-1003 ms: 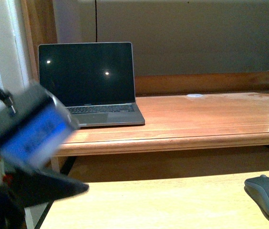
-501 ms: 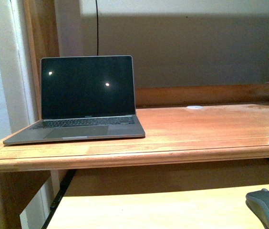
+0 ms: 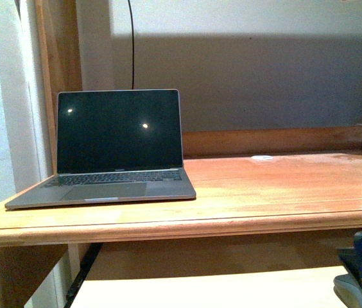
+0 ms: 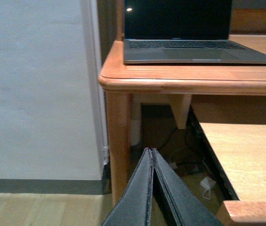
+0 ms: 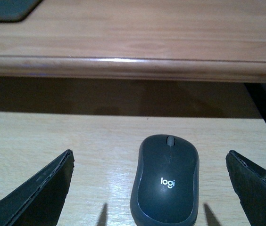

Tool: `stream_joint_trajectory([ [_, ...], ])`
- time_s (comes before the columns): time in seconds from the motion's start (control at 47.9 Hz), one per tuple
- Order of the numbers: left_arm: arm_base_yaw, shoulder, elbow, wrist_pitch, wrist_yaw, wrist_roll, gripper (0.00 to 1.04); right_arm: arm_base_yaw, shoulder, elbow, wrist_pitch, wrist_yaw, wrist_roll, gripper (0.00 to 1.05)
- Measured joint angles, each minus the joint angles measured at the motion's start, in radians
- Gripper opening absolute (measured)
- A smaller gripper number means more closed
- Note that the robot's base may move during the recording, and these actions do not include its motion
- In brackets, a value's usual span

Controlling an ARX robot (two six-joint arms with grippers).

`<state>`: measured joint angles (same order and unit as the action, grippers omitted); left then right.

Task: Place mouse

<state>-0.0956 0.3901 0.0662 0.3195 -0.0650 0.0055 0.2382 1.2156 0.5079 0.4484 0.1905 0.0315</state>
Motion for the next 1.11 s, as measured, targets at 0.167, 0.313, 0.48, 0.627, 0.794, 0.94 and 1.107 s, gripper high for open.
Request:
stream_joint_trajectory([
  [0.167, 0.089, -0.068, -0.019, -0.044, 0.064, 0.0, 0.03, -0.007, 0.129, 0.083, -0.053, 0.013, -0.051, 0.97],
  [0.313, 0.09, -0.114, -0.047, -0.049, 0.065, 0.0, 0.03, -0.027, 0.192, 0.133, -0.109, 0.02, -0.076, 0.97],
  [0.48, 0.091, -0.149, -0.058, -0.079, 0.065, 0.0, 0.03, -0.031, 0.218, 0.145, -0.139, 0.035, -0.095, 0.97],
  [0.627, 0.091, -0.181, -0.058, -0.109, 0.065, 0.0, 0.03, -0.035, 0.266, 0.171, -0.163, 0.063, -0.101, 0.97],
  [0.794, 0.091, -0.249, -0.057, -0.188, 0.065, 0.0, 0.03, -0.038, 0.333, 0.235, -0.222, 0.102, -0.103, 0.97],
  [0.94, 0.091, -0.384, -0.058, -0.318, 0.065, 0.0, 0.03, -0.056, 0.409, 0.315, -0.261, 0.073, -0.047, 0.71],
  [1.107, 0.091, -0.384, -0.058, -0.318, 0.065, 0.0, 0.03, -0.062, 0.389, 0.299, -0.26, 0.051, -0.04, 0.61],
])
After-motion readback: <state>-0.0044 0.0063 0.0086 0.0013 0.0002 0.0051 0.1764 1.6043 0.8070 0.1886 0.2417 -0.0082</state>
